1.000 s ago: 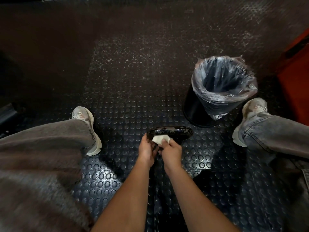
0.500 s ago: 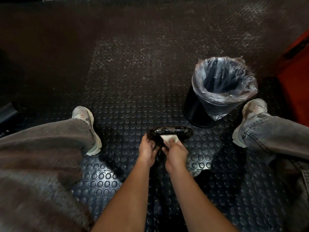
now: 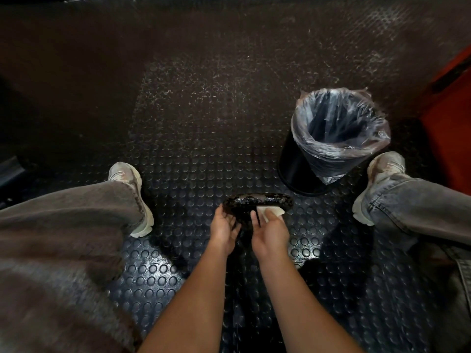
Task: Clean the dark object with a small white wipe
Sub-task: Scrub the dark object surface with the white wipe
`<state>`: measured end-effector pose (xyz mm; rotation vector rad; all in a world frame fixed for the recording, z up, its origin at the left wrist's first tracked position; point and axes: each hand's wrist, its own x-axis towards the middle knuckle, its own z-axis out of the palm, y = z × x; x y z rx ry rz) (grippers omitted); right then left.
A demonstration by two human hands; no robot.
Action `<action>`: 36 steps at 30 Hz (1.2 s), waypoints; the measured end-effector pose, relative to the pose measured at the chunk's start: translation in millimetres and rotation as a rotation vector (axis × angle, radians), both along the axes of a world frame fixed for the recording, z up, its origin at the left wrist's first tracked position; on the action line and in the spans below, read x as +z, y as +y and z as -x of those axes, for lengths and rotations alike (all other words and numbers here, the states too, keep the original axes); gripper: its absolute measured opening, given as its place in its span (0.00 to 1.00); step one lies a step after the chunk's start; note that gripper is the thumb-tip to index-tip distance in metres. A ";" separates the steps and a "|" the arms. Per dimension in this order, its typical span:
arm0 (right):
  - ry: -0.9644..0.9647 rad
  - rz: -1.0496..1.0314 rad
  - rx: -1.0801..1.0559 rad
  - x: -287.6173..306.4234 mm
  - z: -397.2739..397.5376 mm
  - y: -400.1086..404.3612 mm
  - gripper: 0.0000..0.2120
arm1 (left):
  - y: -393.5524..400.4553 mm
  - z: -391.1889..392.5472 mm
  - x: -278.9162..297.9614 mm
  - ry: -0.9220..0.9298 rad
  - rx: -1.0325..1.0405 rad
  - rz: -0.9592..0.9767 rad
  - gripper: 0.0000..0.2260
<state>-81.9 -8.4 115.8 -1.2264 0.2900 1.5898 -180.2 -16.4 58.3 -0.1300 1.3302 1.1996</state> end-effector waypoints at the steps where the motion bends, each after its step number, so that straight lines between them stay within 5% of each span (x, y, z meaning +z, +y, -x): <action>1: -0.056 -0.009 0.050 -1.0 3.1 -1.0 0.07 | -0.1 0.5 -0.9 0.001 -0.002 -0.003 0.19; 6: -0.210 -0.068 0.275 -3.2 8.2 -9.2 0.08 | 0.0 2.2 -5.3 0.010 -0.032 -0.012 0.21; 14: -0.060 0.004 -0.150 -2.0 -6.2 0.0 0.04 | 0.1 1.8 -3.9 0.016 -0.027 -0.005 0.20; 22: -0.025 -0.047 0.133 2.5 9.0 -4.8 0.09 | -0.9 3.8 -4.7 -0.011 -0.019 -0.016 0.20; 30: -0.060 0.043 -0.137 -0.3 -5.6 -0.7 0.07 | 0.6 -0.1 1.3 0.029 -0.025 0.006 0.20; 36: 0.045 -0.032 -0.013 6.3 12.0 2.2 0.08 | -1.1 1.3 1.4 0.031 -0.048 -0.005 0.20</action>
